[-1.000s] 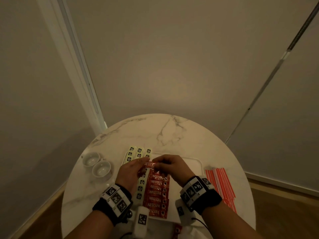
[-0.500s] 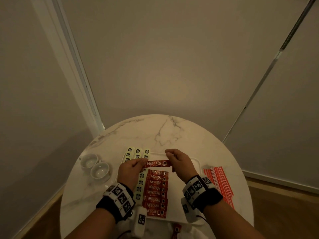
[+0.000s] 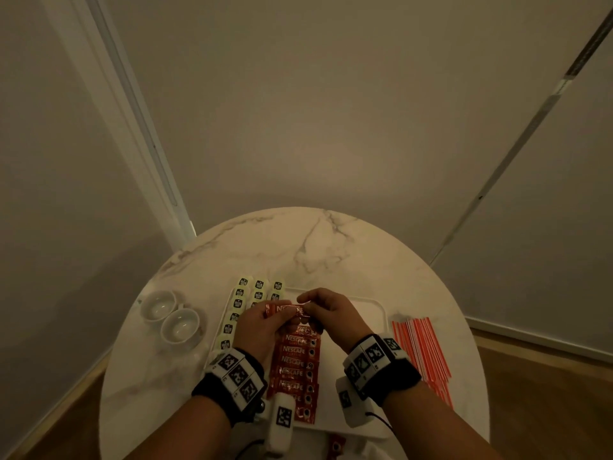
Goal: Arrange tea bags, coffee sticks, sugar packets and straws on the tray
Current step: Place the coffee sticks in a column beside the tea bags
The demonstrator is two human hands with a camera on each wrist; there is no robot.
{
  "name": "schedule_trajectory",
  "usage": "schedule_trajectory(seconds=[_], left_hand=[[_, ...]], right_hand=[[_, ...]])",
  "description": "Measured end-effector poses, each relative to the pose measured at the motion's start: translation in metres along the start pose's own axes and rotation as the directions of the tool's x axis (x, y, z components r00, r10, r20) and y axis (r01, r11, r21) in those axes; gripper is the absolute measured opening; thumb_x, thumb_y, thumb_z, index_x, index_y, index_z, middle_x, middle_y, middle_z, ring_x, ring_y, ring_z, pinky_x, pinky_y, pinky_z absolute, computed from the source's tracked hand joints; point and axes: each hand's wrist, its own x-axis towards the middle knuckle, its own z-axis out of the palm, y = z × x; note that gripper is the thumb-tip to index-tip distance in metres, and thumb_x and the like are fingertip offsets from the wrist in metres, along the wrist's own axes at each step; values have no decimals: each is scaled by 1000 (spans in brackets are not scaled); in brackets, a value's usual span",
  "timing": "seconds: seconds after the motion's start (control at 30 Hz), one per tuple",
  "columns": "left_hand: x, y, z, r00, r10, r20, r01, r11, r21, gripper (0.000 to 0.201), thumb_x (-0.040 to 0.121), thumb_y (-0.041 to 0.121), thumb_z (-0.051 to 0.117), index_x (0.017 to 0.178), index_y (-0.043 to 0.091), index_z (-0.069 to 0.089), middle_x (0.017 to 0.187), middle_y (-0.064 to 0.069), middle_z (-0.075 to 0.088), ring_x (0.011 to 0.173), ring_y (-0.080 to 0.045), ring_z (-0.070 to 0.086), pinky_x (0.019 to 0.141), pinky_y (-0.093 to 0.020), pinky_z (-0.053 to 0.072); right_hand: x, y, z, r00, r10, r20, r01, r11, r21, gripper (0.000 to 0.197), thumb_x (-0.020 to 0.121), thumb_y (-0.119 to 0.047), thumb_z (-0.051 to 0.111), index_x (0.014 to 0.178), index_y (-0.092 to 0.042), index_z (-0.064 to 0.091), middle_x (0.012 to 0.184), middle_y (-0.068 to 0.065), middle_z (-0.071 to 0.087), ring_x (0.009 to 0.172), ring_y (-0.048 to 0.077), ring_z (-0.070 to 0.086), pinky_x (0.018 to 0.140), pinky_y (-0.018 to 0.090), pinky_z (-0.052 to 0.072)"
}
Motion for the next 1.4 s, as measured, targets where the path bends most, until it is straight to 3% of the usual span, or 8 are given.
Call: schedule_trajectory(seconds=[0.2,0.33,0.43,0.6,0.8,0.97,1.2,1.4], left_hand=[[12,-1,-1,998,-60,3,60,990,-129,18,91,7,57,99,-6,66,87,-21,72,79,-31,69,68,-33,59],[15,0,-1,996,-88,25,91,982,-167,19,92,10,56,97,-5,67,90,-23,71,80,-32,69,70,-34,59],[18,-2,-1,996,-75,57,80,992,-95,21,92,12,57,97,-5,69,90,-23,71,80,-33,69,73,-37,59],[28,-2,-9,987,-145,64,153,978,-145,22,93,13,56,93,-3,72,75,-12,64,68,-21,57,64,-34,53],[36,-1,-14,995,-101,-23,101,995,-19,23,95,16,54,88,3,72,59,-2,54,52,-9,52,55,-25,46],[43,2,-20,986,-166,4,163,966,-203,21,94,9,54,95,-7,65,59,-3,49,51,-12,44,55,-28,40],[45,-3,-20,995,-101,17,100,994,36,23,90,21,61,87,3,75,64,-4,56,59,-14,49,60,-29,43],[45,-2,-22,994,-97,-52,105,977,187,30,88,35,63,78,8,72,66,-4,62,59,-16,53,56,-27,43]], right_hand=[[9,6,-11,999,-20,34,22,998,-65,21,93,-2,54,102,-16,67,75,4,69,56,12,52,57,22,45],[15,4,-18,998,2,66,12,975,-220,20,90,-15,64,109,-16,68,81,-2,71,63,2,59,59,13,44],[19,-1,-17,996,9,89,17,957,-289,13,89,-21,65,97,-15,73,76,-3,70,66,2,60,62,15,45],[33,-7,-23,982,47,184,11,953,-304,14,89,-8,63,92,-15,75,74,1,71,65,9,59,69,23,52],[47,-19,-11,971,78,225,48,862,-505,25,85,-21,71,109,-17,72,89,4,71,72,9,57,73,24,47],[50,-22,-21,950,93,298,12,944,-331,26,90,-10,62,112,-17,71,92,7,75,69,8,56,64,21,44],[58,-17,-21,963,98,250,11,916,-400,29,89,-13,66,118,-13,67,101,4,72,78,2,62,65,4,44],[74,-1,-19,979,123,164,-16,843,-538,15,86,-8,67,98,-11,75,77,0,68,61,5,60,64,15,50]])
